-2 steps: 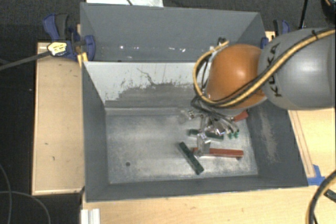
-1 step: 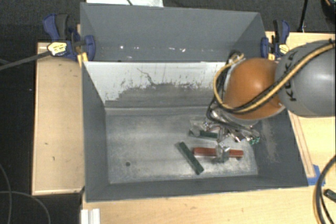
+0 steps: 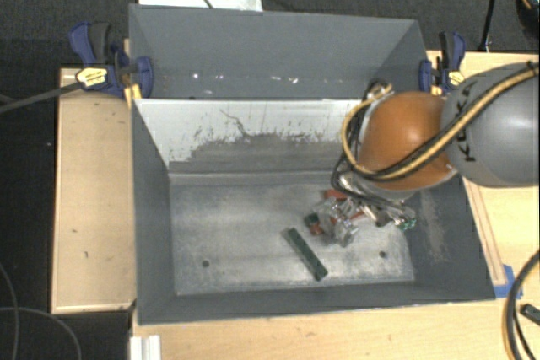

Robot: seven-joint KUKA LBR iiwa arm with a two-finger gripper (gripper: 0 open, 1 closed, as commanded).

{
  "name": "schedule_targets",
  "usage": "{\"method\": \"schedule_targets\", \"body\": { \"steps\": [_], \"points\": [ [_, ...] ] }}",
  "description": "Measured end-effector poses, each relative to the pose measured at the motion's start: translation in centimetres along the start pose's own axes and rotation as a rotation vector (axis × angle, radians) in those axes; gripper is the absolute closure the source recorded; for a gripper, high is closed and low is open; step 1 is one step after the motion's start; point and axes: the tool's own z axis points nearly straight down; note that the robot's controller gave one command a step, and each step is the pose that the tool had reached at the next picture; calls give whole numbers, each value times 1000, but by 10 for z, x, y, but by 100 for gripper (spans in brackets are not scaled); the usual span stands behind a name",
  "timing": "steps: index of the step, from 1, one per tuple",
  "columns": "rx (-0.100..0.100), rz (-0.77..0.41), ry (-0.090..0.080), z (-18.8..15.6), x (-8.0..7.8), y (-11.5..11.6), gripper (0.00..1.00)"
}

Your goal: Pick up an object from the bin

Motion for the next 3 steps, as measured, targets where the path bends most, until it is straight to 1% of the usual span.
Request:
{"method": "schedule_targets", "body": {
  "steps": [1,2,3],
  "points": [
    [-1,4,5,1,2,0,0],
    [2,-297,0,1,-27,-57,0],
    [0,-291,-2,-1,-29,-55,100]
  ]
}}
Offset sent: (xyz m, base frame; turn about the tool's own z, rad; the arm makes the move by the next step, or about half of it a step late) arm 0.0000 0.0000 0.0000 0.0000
